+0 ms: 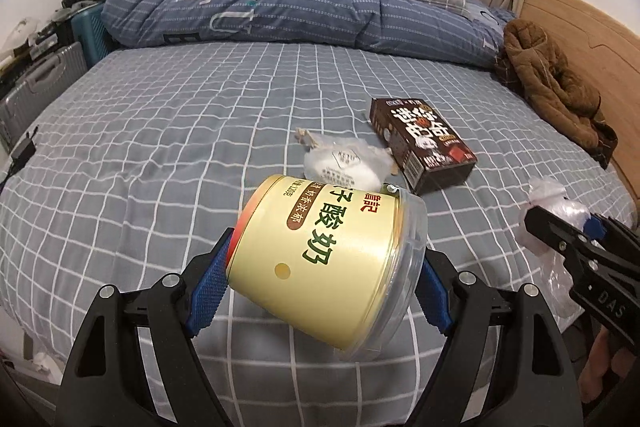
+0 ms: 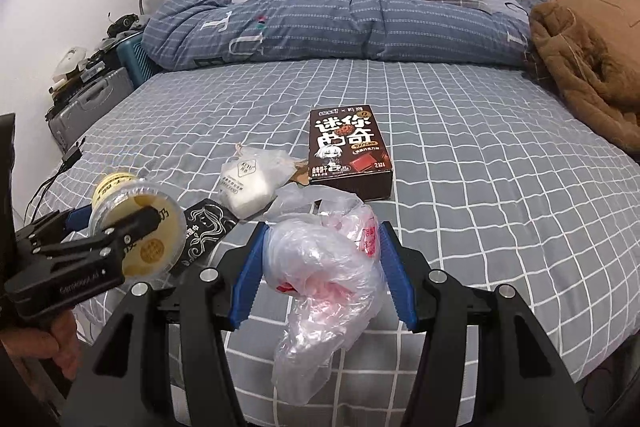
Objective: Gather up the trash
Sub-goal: 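Lift the yogurt cup and plastic bag and carry them down toward the bin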
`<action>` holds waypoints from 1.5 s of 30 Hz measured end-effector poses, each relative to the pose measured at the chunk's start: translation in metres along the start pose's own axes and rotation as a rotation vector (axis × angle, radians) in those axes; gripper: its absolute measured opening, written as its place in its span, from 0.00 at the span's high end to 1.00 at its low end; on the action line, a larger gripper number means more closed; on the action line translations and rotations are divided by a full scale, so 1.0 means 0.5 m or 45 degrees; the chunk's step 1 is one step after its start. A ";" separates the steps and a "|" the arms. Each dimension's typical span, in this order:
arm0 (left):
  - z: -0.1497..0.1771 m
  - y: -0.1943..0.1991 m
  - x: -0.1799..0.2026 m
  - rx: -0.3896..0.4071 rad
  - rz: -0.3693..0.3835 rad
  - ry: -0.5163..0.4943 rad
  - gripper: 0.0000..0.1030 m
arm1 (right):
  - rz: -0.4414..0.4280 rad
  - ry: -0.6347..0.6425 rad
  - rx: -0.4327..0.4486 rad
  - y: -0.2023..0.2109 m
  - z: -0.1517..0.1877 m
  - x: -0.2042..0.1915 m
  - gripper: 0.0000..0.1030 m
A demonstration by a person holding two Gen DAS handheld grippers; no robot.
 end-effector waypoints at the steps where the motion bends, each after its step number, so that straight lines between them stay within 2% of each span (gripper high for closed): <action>1: 0.004 0.004 0.000 0.001 0.000 0.000 0.24 | 0.001 0.000 0.001 0.003 0.002 -0.001 0.49; 20: 0.084 0.072 0.014 -0.016 0.014 -0.003 0.24 | 0.005 0.011 0.022 0.079 0.043 -0.028 0.49; 45: 0.221 0.146 0.005 -0.087 0.006 0.035 0.24 | -0.011 0.015 -0.054 0.153 0.181 -0.082 0.48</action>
Point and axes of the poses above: each gripper's, at about its wrist camera, not at the fingertips, and y roughly against the way its jaws point, x to its right, z to its underside, the point moved 2 cm from there along -y, roughly the way its jaws point, and after that the axes turned 1 degree about -x, right-handed, at the moved point
